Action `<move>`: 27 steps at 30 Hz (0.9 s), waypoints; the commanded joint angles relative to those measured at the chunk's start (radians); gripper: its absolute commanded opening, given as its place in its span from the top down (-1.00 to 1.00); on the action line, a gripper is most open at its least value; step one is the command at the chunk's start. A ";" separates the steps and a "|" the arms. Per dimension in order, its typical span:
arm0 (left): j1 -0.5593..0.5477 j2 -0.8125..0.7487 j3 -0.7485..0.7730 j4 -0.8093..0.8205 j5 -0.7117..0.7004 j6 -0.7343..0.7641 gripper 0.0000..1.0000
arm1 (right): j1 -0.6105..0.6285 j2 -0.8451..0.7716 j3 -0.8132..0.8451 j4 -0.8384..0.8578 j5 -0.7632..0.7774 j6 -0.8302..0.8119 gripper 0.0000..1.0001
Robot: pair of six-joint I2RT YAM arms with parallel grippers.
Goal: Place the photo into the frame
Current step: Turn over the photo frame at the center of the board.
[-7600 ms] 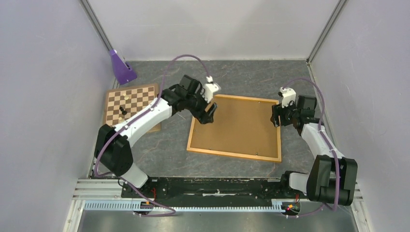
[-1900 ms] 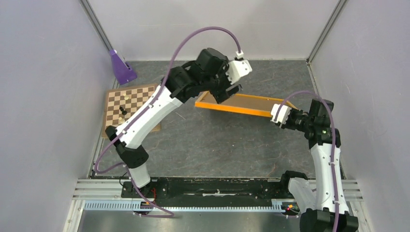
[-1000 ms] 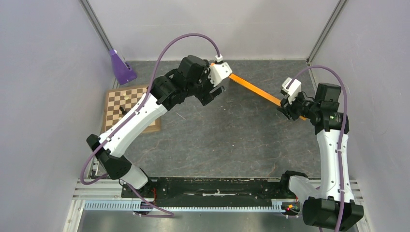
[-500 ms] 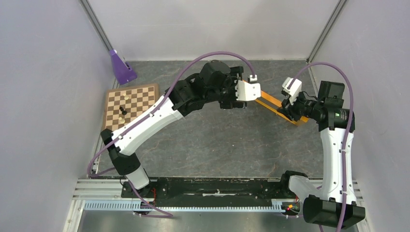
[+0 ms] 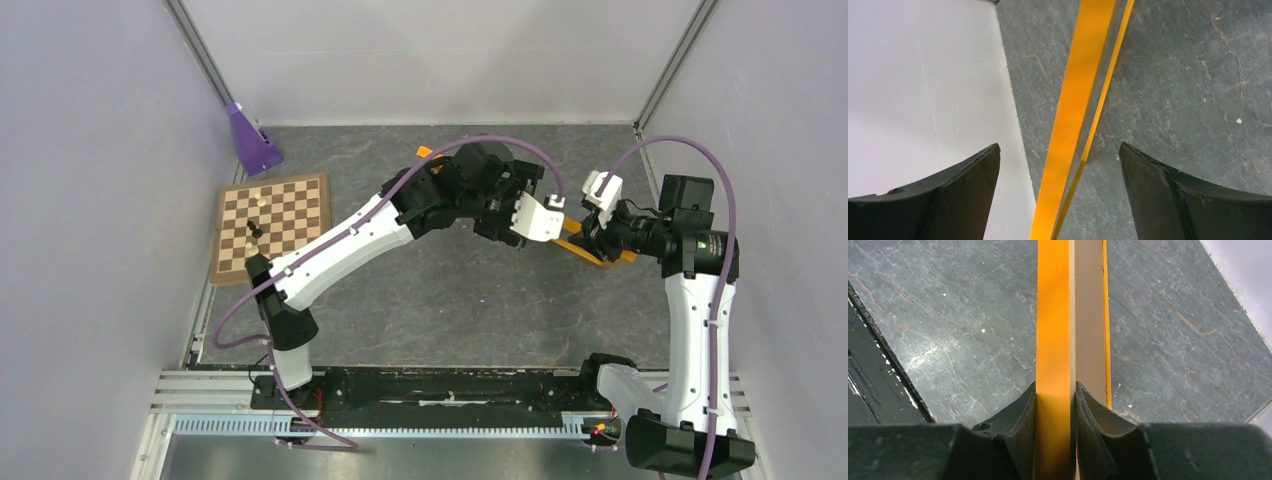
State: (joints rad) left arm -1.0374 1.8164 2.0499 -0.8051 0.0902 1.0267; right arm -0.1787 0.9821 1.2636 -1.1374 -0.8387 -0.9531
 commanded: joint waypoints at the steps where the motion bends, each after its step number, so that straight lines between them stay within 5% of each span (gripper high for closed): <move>1: -0.011 0.019 0.049 -0.032 0.025 0.092 -0.86 | 0.008 -0.033 0.060 0.012 -0.103 -0.033 1.00; 17: 0.025 0.075 0.107 -0.161 0.111 0.093 -0.73 | 0.009 -0.062 0.086 -0.058 -0.138 -0.125 1.00; 27: 0.023 0.127 0.147 -0.217 0.161 0.071 -0.28 | 0.009 -0.054 0.098 -0.053 -0.144 -0.118 1.00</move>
State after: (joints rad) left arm -1.0119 1.9343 2.1555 -0.9989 0.2031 1.0920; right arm -0.1783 0.9421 1.2961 -1.2522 -0.8867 -1.0492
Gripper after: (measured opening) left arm 0.690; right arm 0.295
